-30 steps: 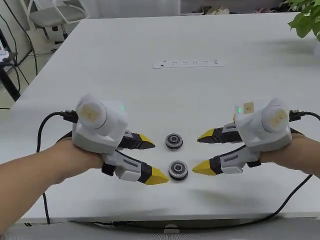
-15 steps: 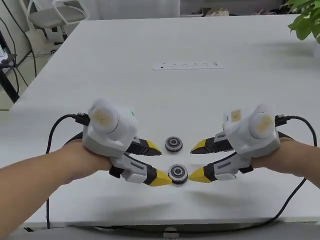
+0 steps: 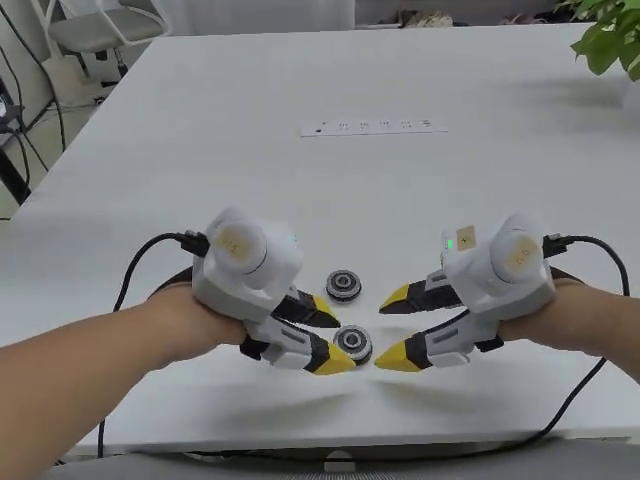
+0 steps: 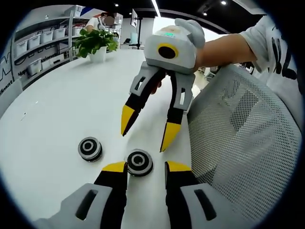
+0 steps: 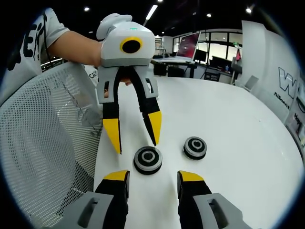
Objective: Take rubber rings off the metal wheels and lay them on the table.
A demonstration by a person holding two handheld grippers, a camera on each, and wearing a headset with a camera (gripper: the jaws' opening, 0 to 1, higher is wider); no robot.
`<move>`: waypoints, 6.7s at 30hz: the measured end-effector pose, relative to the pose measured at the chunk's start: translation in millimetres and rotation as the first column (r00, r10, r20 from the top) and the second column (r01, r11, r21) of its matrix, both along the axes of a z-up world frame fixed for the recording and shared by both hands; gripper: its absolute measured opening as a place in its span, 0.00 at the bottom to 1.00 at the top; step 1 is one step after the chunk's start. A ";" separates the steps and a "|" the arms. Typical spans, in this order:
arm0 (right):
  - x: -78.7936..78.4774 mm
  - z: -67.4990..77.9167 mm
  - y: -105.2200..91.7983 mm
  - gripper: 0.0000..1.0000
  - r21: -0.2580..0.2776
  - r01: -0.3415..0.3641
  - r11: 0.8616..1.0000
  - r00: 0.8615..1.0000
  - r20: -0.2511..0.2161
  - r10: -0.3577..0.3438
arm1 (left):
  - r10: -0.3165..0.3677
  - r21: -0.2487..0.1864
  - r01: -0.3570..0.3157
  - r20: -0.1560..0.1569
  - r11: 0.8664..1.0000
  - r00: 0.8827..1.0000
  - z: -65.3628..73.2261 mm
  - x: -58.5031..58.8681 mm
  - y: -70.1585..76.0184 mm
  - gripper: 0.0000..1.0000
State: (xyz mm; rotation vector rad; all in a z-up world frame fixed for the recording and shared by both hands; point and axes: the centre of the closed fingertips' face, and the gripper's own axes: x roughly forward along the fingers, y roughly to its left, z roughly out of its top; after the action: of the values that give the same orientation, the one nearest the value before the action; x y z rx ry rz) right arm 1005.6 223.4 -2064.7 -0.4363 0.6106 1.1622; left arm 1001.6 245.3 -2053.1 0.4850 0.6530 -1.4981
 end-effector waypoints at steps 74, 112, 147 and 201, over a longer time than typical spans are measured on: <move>0.1 -15.4 7.5 0.02 -0.055 -0.004 0.998 1.000 -0.009 0.003 | 0.020 -0.045 -0.015 0.115 0.999 0.993 -9.3 8.9 -5.0 0.07; -0.5 -17.2 6.6 0.04 0.007 0.046 0.999 0.997 -0.064 -0.046 | 0.039 -0.069 -0.031 0.118 0.997 0.992 -9.2 8.4 -6.9 0.07; 7.3 -0.6 7.8 0.00 0.127 0.166 0.978 0.978 -0.151 -0.146 | 0.046 -0.060 -0.039 0.130 0.997 0.990 -9.5 9.0 -6.1 0.07; 3.6 7.3 22.2 0.00 0.164 0.133 0.977 0.983 -0.144 -0.110 | 0.047 -0.054 -0.042 0.105 0.998 0.993 -9.6 7.9 -7.3 0.07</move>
State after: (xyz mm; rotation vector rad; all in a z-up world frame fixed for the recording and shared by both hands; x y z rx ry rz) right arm 1009.2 245.7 -2057.4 -0.1704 0.6380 1.1223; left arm 1009.4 238.0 -2062.7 0.5036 0.5377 -1.4333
